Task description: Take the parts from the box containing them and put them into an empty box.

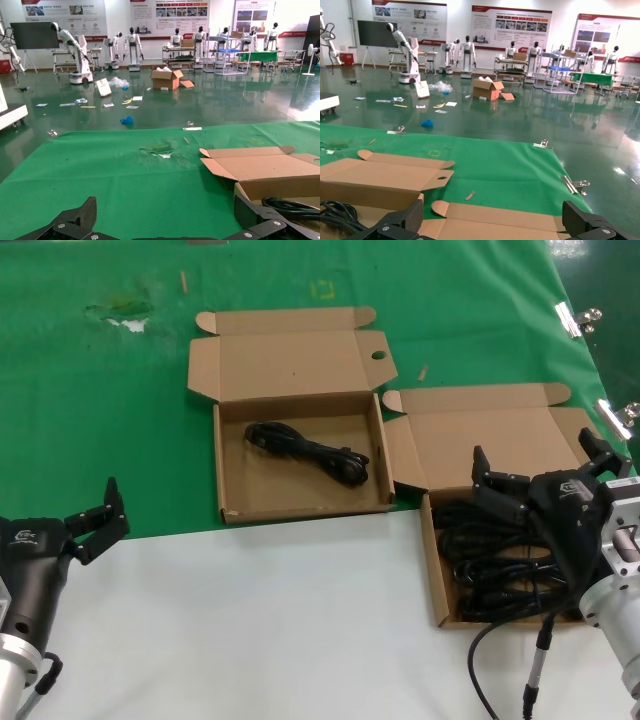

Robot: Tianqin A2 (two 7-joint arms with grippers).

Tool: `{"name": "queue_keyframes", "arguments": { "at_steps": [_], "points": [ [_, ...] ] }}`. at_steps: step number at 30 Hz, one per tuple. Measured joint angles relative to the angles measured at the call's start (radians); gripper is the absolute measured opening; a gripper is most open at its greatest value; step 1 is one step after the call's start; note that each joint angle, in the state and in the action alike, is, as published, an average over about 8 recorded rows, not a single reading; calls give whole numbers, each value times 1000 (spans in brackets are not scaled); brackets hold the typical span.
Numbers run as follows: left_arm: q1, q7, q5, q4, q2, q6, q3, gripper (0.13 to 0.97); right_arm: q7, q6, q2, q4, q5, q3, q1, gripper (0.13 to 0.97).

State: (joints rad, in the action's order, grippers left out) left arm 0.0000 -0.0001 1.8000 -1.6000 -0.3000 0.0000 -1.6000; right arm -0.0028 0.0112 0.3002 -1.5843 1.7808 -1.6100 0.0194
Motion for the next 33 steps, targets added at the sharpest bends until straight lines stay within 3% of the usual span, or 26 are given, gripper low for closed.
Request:
{"name": "queue_keyframes", "arguments": {
  "at_steps": [33],
  "points": [
    [0, 0, 0, 0, 0, 0, 0, 966, 0, 0, 0, 0, 0, 0, 0, 966]
  ]
}}
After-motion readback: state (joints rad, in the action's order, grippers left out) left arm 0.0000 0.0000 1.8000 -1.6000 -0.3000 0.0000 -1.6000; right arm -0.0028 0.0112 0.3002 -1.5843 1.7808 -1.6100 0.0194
